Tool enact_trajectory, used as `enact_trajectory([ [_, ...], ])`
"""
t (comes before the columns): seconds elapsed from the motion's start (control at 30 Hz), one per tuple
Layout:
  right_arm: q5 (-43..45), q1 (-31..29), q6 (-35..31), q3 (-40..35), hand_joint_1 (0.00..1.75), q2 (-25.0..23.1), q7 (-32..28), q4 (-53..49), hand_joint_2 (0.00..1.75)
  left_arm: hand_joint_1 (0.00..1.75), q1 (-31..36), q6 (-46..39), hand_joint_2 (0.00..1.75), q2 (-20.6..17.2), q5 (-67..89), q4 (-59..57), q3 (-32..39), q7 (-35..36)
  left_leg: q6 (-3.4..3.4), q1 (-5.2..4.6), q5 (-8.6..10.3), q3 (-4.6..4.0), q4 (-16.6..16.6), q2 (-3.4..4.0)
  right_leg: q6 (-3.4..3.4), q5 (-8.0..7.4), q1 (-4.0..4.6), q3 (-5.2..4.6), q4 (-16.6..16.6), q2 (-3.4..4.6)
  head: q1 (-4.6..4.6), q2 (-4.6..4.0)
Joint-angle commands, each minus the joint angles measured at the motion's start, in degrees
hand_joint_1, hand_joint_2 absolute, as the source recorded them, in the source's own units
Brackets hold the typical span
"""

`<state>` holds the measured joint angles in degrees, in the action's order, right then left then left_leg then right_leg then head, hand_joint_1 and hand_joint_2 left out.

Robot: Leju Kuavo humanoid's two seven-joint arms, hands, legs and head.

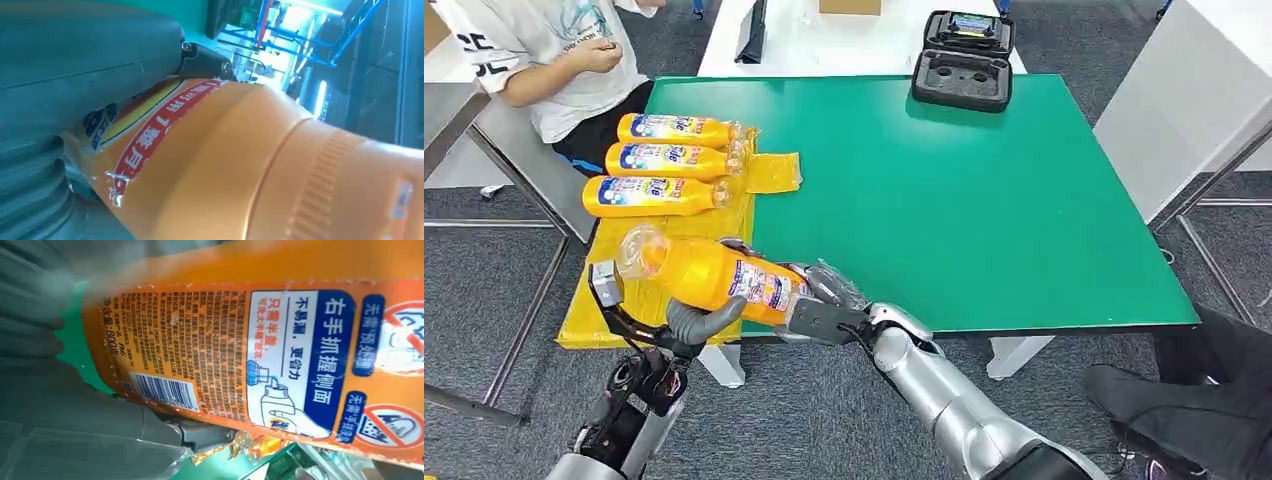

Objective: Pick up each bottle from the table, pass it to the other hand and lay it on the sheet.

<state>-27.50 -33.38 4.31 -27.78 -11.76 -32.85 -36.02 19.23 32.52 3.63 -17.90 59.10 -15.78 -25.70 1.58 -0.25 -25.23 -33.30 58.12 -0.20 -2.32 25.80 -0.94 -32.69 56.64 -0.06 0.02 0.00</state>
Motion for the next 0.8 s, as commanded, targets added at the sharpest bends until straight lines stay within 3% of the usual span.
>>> enact_trajectory([
  [0.03, -0.65, -2.32, -0.43, -1.89, 1.57, 1.03, 0.98, 4.71, 1.75, 1.75, 2.58, 3.16, 1.75, -0.24, -0.44, -3.01, -4.23, 0.50, -0.10, 0.09, 0.00, 0.06, 0.03, -0.15, 0.10, 0.03, 0.10, 0.15, -0.03, -0.17, 0.00, 0.00],
  [0.07, -0.61, -2.24, -0.48, -1.79, 1.29, 0.97, 1.07, 4.53, 1.75, 1.75, 2.86, 3.11, 1.75, -0.44, -0.49, -3.59, -4.32, 0.36, -0.08, 0.06, 0.01, 0.03, 0.02, -0.17, 0.08, 0.03, 0.07, 0.09, -0.02, -0.18, -0.02, 0.00],
  [0.1, -0.91, -2.09, -1.42, -1.45, 0.00, 0.93, 1.71, 4.10, 1.75, 1.75, 3.22, 2.75, 1.75, -0.38, -0.48, -4.38, -4.43, -0.35, -0.06, 0.03, 0.02, 0.02, 0.00, -0.14, 0.05, 0.02, 0.04, 0.06, -0.02, -0.15, 0.02, 0.00],
  [0.13, -0.52, -2.06, -2.25, -0.65, 0.00, 0.77, 2.35, 3.81, 1.75, 1.75, 3.20, 2.34, 1.75, -0.40, -0.41, -4.54, -4.34, -0.36, -0.08, 0.08, 0.00, 0.04, 0.02, -0.14, 0.08, 0.02, 0.08, 0.10, -0.03, -0.14, 0.00, 0.00],
  [0.17, -0.51, -2.13, -2.22, -0.60, 0.00, 0.84, 2.35, 3.65, 0.00, 1.75, 3.12, 2.18, 1.75, -0.38, -0.38, -4.50, -4.26, -0.36, -0.06, 0.05, 0.01, 0.03, 0.00, -0.10, 0.06, 0.01, 0.05, 0.06, -0.02, -0.11, 0.00, 0.00],
  [0.8, -1.30, -1.37, -3.88, 0.88, 0.00, 2.65, 4.73, 1.80, 0.00, 1.75, 4.79, -2.85, 1.75, -1.50, -0.67, -6.53, -0.34, 1.17, -0.06, 0.02, 0.01, 0.01, 0.00, -0.06, 0.05, 0.01, 0.02, 0.04, -0.01, -0.06, 0.02, 0.00],
])
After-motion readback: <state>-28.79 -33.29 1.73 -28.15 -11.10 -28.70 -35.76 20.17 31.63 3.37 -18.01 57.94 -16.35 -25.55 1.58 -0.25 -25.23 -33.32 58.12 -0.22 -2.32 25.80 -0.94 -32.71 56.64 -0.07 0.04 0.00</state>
